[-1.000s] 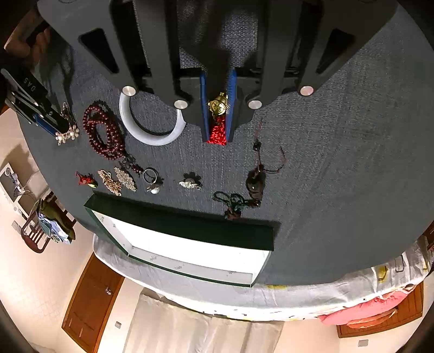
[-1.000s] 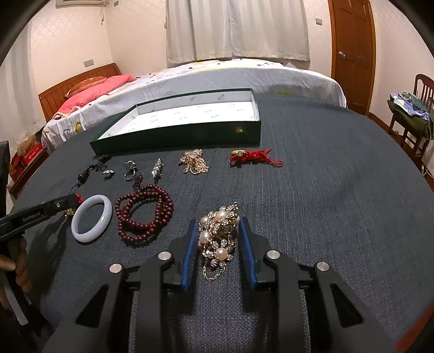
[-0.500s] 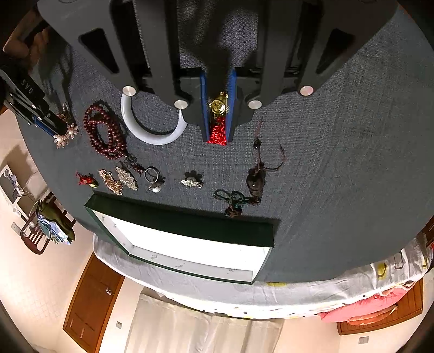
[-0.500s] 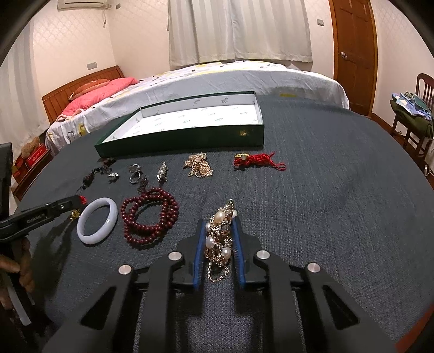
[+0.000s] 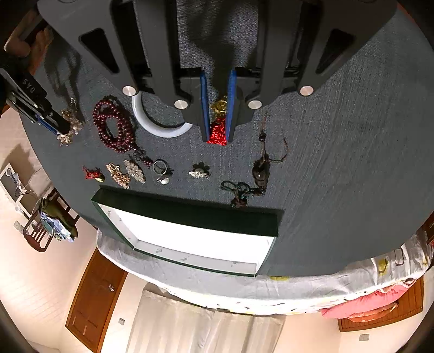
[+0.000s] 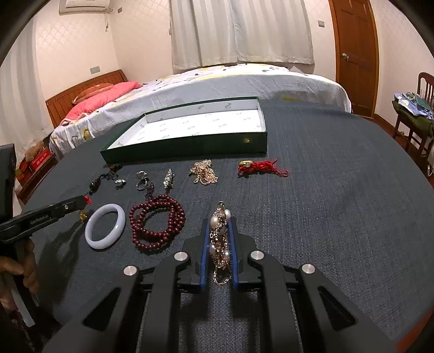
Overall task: Organize jewelry
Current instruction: 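Carry both items into the green box and open both tools to release them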
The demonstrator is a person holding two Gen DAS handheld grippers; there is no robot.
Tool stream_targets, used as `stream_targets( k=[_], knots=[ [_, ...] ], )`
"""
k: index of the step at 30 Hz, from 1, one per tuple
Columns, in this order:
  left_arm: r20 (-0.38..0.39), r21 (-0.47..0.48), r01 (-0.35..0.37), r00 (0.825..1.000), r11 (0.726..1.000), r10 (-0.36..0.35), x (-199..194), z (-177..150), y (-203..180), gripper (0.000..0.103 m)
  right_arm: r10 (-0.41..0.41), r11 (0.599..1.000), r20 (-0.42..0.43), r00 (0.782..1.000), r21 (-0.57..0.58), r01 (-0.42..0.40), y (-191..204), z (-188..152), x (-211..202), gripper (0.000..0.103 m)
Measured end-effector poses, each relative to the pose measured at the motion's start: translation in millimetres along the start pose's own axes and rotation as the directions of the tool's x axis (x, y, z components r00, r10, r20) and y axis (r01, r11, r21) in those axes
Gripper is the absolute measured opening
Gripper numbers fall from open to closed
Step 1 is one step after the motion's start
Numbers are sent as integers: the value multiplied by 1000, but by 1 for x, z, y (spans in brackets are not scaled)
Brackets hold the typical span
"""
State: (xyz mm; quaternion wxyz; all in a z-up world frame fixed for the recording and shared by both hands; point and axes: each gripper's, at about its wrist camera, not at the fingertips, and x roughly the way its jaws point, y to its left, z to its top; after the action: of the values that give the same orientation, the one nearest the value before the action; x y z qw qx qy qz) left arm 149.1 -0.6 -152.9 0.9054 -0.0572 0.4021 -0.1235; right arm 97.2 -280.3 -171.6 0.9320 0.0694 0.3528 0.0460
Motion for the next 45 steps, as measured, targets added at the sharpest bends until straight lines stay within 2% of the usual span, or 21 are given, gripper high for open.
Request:
stream_targets(
  k=[10, 16, 25, 31, 37, 41, 45],
  knots=[
    [25, 5, 15, 1000, 1000, -15, -7, 10, -8, 12, 16, 1000, 32, 999, 0, -16, 3, 12, -9, 14],
    [47, 10, 41, 998, 999, -41, -9, 27, -16, 12, 43, 999, 78, 996, 3, -43, 8, 37, -13, 14],
    [102, 1, 73, 992, 997, -72, 3, 81, -19, 12, 61, 998, 183, 981, -26, -57, 15, 94, -4, 14],
    [126, 3, 67, 990, 998, -67, 29, 122, -16, 12, 45, 999, 217, 975, -39, -38, 15, 127, 26, 14],
    [146, 1, 21, 989, 1000, -21, 62, 145, -9, 12, 22, 1000, 214, 977, -21, -18, 10, 140, 61, 14],
    [110, -19, -4, 994, 1000, 6, 87, 150, -1, 12, -4, 1000, 173, 985, -14, 6, 6, 142, 87, 14],
    [41, -33, -28, 999, 999, 30, 111, 150, 7, 12, -24, 1000, 102, 995, -1, 24, 1, 141, 111, 14]
  ],
)
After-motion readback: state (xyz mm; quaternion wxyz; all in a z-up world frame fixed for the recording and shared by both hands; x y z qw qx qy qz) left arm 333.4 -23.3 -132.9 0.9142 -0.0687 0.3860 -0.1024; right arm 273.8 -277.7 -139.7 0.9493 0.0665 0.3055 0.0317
